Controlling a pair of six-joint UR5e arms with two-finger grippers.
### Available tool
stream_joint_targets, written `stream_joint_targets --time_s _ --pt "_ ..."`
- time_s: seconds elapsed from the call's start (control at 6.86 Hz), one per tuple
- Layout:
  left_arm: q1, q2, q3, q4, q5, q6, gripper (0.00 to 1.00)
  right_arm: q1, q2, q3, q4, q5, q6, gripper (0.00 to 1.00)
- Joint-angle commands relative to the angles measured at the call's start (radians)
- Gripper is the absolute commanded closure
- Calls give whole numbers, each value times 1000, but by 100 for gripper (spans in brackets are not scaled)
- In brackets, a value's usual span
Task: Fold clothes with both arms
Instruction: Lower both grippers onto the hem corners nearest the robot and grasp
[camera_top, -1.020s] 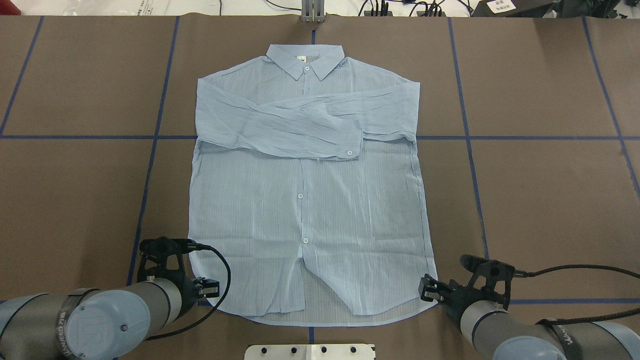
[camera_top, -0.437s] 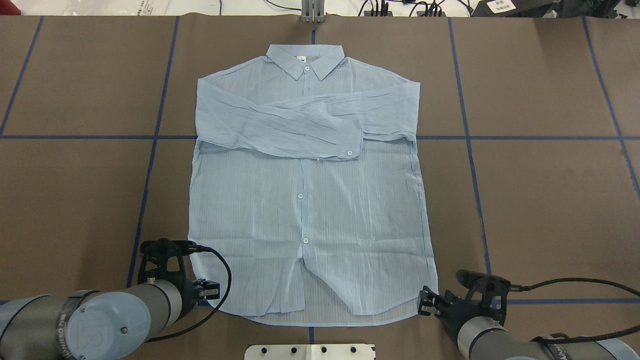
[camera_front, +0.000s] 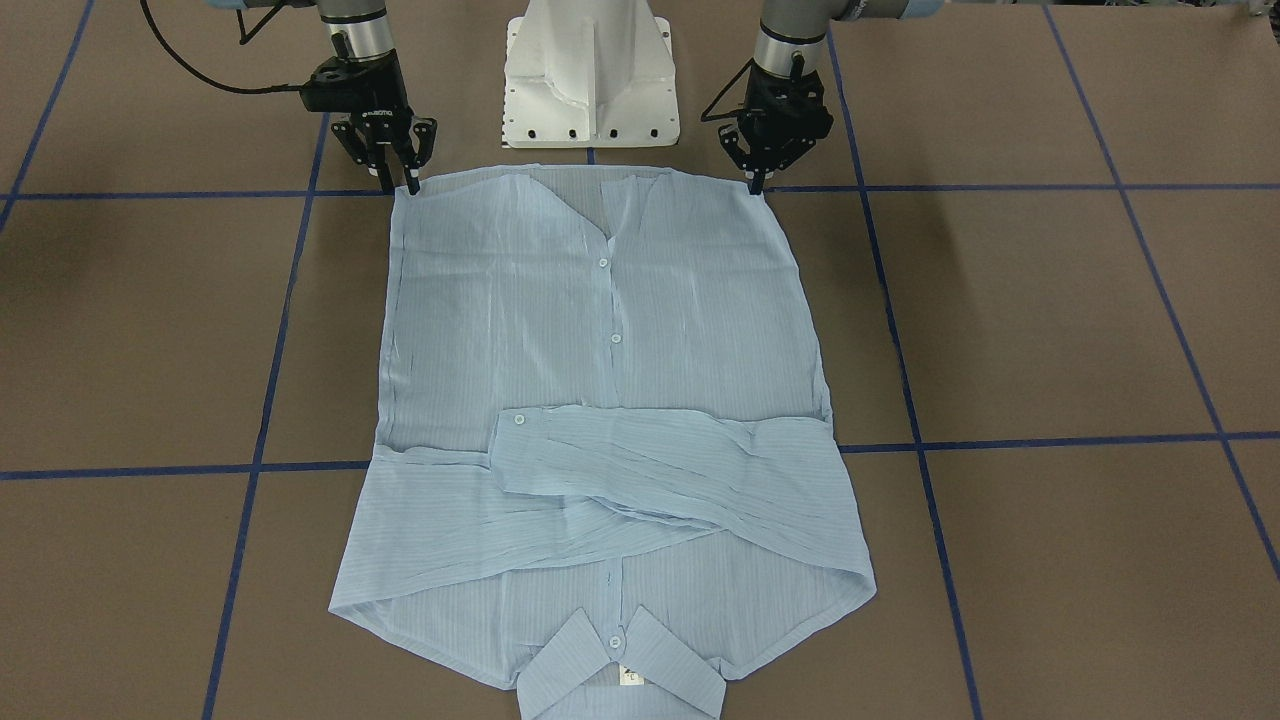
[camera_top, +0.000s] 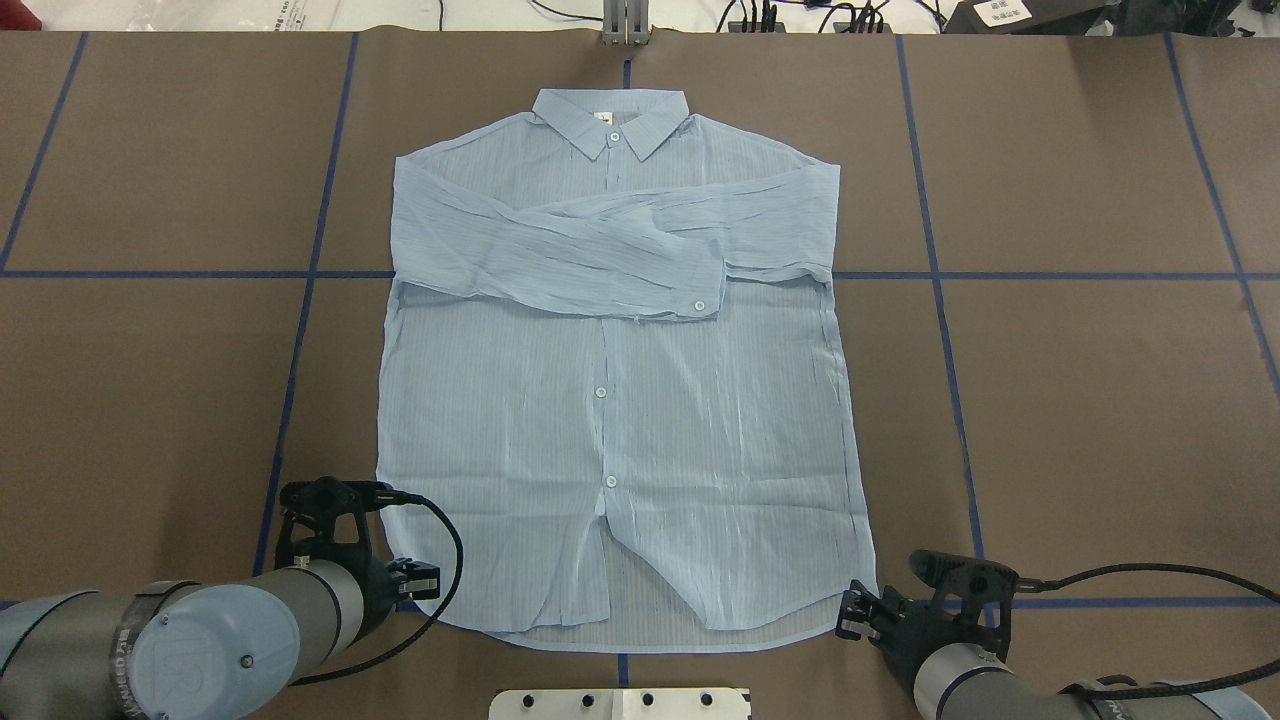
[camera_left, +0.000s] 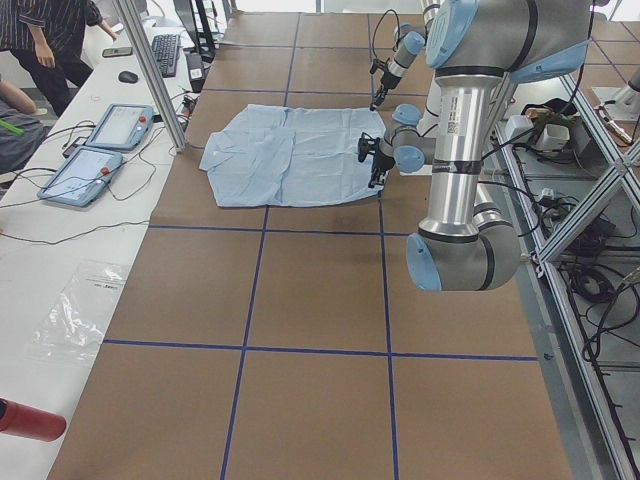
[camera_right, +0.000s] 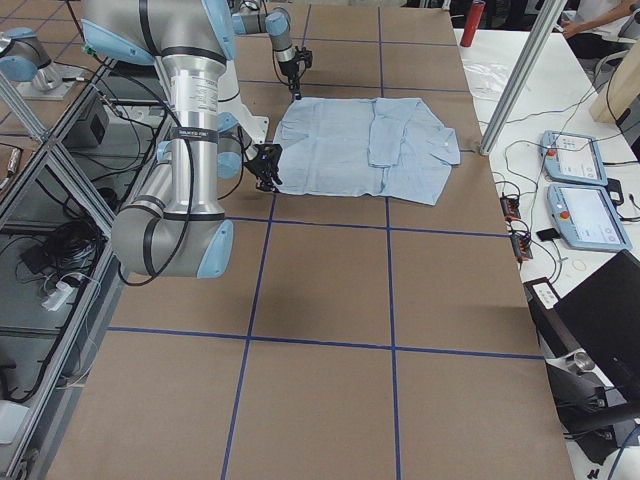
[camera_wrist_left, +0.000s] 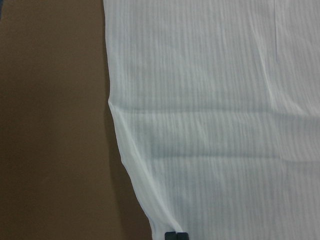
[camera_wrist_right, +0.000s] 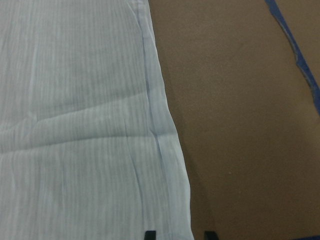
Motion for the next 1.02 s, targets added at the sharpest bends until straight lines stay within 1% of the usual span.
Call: stream_joint_targets --time_s 0.0,0.15,0.44,0.58,0.87 --pt "0 2 -2 0 13 -1 100 -7 0 -9 0 -12 0 58" --pt "0 3 -5 2 19 -1 100 -8 0 -10 0 -12 0 61" --pt "0 5 -12 2 19 -1 100 -10 0 -21 -2 -13 -2 82" --pt "0 5 -17 2 19 -1 100 -10 0 -33 -2 -15 -2 98" --pt "0 5 -20 2 18 -1 100 -4 -2 -9 -9 -18 -2 100"
